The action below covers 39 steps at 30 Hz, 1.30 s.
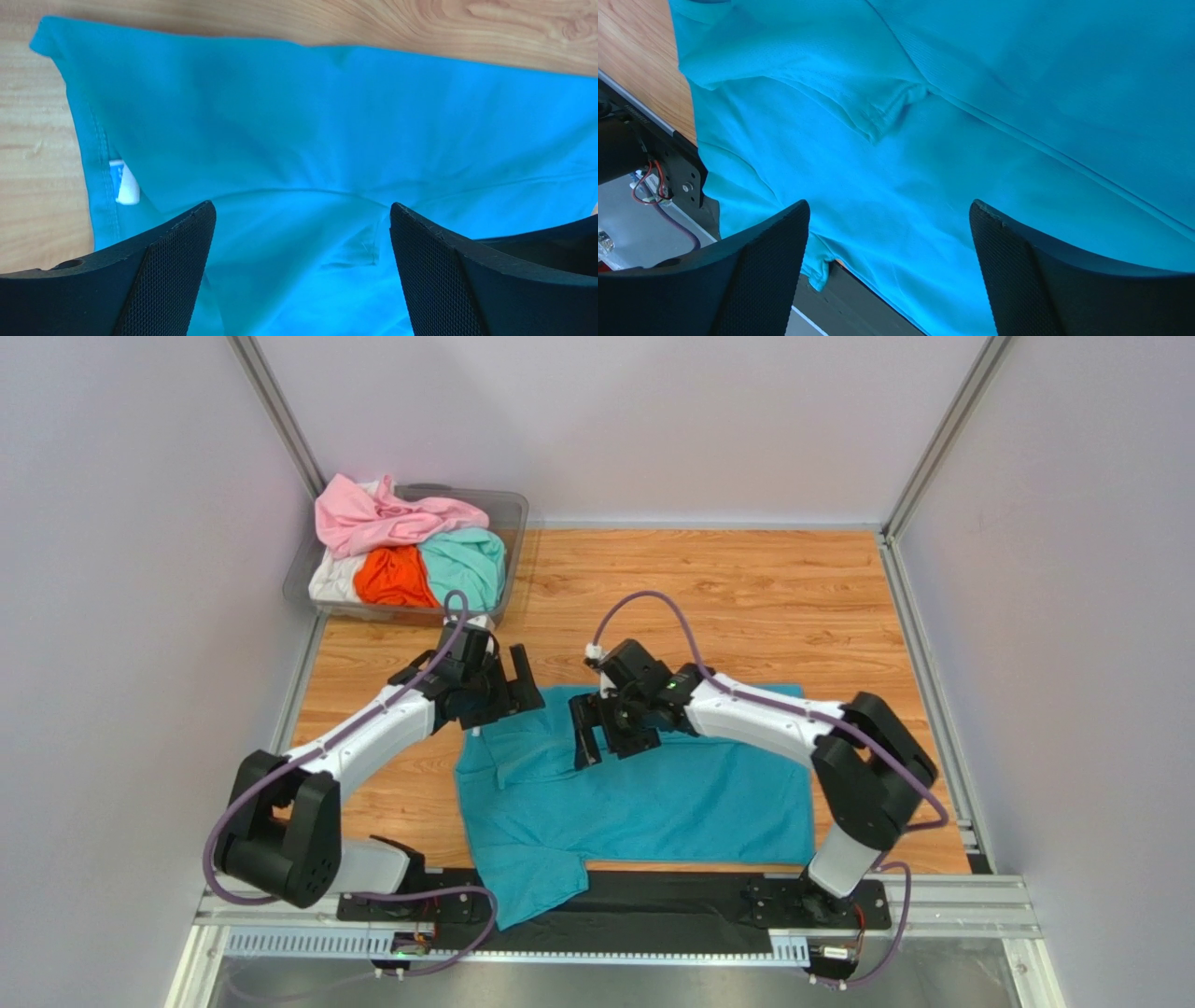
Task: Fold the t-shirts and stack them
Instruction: Fold the tshirt
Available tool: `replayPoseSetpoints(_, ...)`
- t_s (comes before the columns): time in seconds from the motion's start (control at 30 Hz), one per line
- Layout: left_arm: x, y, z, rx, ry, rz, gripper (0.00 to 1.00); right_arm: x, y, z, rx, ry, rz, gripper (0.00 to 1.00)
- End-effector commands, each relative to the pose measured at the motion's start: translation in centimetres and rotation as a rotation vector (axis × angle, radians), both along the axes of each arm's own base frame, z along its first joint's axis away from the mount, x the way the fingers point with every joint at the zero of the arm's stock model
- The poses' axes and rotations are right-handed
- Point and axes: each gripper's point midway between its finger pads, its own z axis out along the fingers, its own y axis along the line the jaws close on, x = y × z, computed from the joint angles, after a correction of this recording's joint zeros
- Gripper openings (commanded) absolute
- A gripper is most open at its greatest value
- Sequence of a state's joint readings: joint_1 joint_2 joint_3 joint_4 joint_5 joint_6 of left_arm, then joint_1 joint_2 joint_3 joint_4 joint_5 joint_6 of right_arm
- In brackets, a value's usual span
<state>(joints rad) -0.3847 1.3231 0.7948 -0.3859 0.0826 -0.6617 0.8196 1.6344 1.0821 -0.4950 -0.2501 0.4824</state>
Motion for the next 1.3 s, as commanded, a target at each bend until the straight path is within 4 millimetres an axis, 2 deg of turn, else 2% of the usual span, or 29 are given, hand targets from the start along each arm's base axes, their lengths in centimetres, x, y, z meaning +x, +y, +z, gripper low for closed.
replayPoseSetpoints(0.0, 1.8, -0.6, -0.7, -0.066, -0.034, -0.018, 1.00, 0.7, 4.3, 0.7, 0.061, -0.009, 0.018, 0.84)
replayPoseSetpoints(0.17, 1.6, -0.1, -3.1, -0.087, 0.024, -0.004, 1.00, -0.3, 6.3, -0.7, 0.042, 0.015, 0.075, 0.77)
replayPoseSetpoints(0.33, 0.7, 0.0, -5.2, -0.087, 0.094, -0.006, 1.00, -0.4, 6.8, -1.7, 0.032, 0.048, 0.079, 0.68)
replayPoseSetpoints(0.53, -0.4, 0.2, -6.4, -0.088, 0.135, 0.018, 1.00, -0.3, 6.8, -3.1, 0.001, 0.065, 0.067, 0.63)
replayPoseSetpoints(0.77, -1.2, 0.7, -6.4, -0.082, 0.134, 0.033, 1.00, 0.4, 6.1, -4.1, -0.054, 0.050, 0.013, 0.54)
replayPoseSetpoints(1.0, -1.4, 1.6, -6.2, -0.044, 0.120, 0.056, 1.00, 1.4, 5.0, -4.5, -0.114, 0.024, -0.067, 0.30)
replayPoseSetpoints(1.07, -1.5, 1.7, -6.4, -0.037, 0.126, 0.060, 1.00, 1.6, 4.8, -4.5, -0.125, 0.020, -0.087, 0.28)
replayPoseSetpoints(1.17, -1.5, 1.8, -6.8, -0.033, 0.137, 0.063, 1.00, 1.5, 4.5, -4.6, -0.148, 0.020, -0.089, 0.15)
replayPoseSetpoints(1.2, -1.5, 1.7, -6.8, -0.033, 0.138, 0.064, 1.00, 1.3, 4.4, -4.7, -0.155, 0.022, -0.087, 0.05)
replayPoseSetpoints(1.23, -1.5, 1.8, -6.9, -0.032, 0.144, 0.065, 1.00, 1.3, 4.3, -4.6, -0.157, 0.020, -0.090, 0.00)
replayPoseSetpoints(1.27, -1.5, 1.7, -6.9, -0.034, 0.143, 0.064, 1.00, 1.3, 4.3, -4.7, -0.161, 0.019, -0.086, 0.00)
